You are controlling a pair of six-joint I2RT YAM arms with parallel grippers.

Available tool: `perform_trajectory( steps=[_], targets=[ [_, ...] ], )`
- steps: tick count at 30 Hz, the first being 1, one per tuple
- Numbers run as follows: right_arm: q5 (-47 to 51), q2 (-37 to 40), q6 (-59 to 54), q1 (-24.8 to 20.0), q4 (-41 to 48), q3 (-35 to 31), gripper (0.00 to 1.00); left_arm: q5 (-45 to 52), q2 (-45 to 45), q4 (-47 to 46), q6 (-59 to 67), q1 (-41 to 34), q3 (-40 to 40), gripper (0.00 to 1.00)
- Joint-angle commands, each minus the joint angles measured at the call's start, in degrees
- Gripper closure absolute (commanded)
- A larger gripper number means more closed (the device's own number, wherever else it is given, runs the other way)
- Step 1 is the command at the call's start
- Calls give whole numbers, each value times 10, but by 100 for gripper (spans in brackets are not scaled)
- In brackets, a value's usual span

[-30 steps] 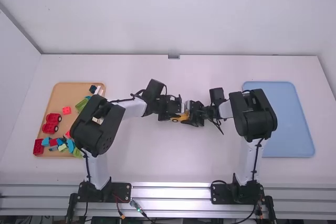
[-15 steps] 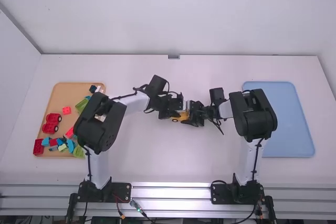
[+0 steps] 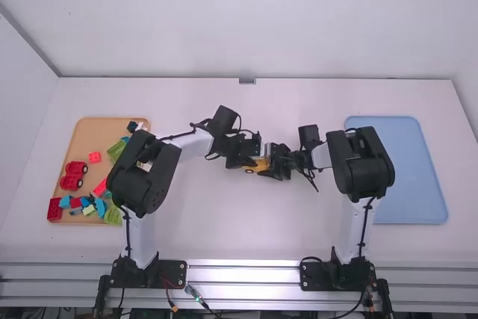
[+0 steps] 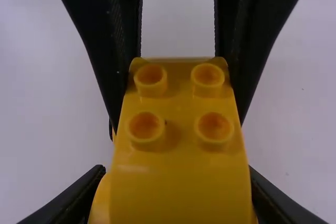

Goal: Assemble lego blocks to make yellow taxi

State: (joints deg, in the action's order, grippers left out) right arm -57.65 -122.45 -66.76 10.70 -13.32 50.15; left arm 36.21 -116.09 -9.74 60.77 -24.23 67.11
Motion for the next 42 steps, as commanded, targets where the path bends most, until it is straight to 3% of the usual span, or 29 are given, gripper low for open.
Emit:
perform_trajectory(
  steps=[1, 9, 14, 29, 30, 31, 32, 42],
  targets=[
    [20, -10, -10, 17, 6, -6, 62, -96, -83, -11, -9, -16, -37, 76],
    [20, -10, -10, 18, 6, -6, 61, -68, -77, -6, -9, -10, -37, 70],
    [20, -10, -10, 18, 7, -6, 62, -56, -57, -5, -9, -8, -36, 61],
    [20, -10, -10, 17, 7, -6, 62, -28, -20, -8, -8, 15, -36, 58],
    [20, -10, -10, 17, 7, -6, 62, -6, -12, -21, 8, 25, -36, 56],
    [20, -10, -10, 17, 7, -6, 62, 10, -7, -29, 23, 31, -36, 46],
    [20, -10, -10, 17, 7, -6, 62, 22, -3, -35, 35, 35, -36, 2],
    [20, -10, -10, 17, 7, -6, 62, 127, 7, -38, 66, 90, -36, 1]
  ],
)
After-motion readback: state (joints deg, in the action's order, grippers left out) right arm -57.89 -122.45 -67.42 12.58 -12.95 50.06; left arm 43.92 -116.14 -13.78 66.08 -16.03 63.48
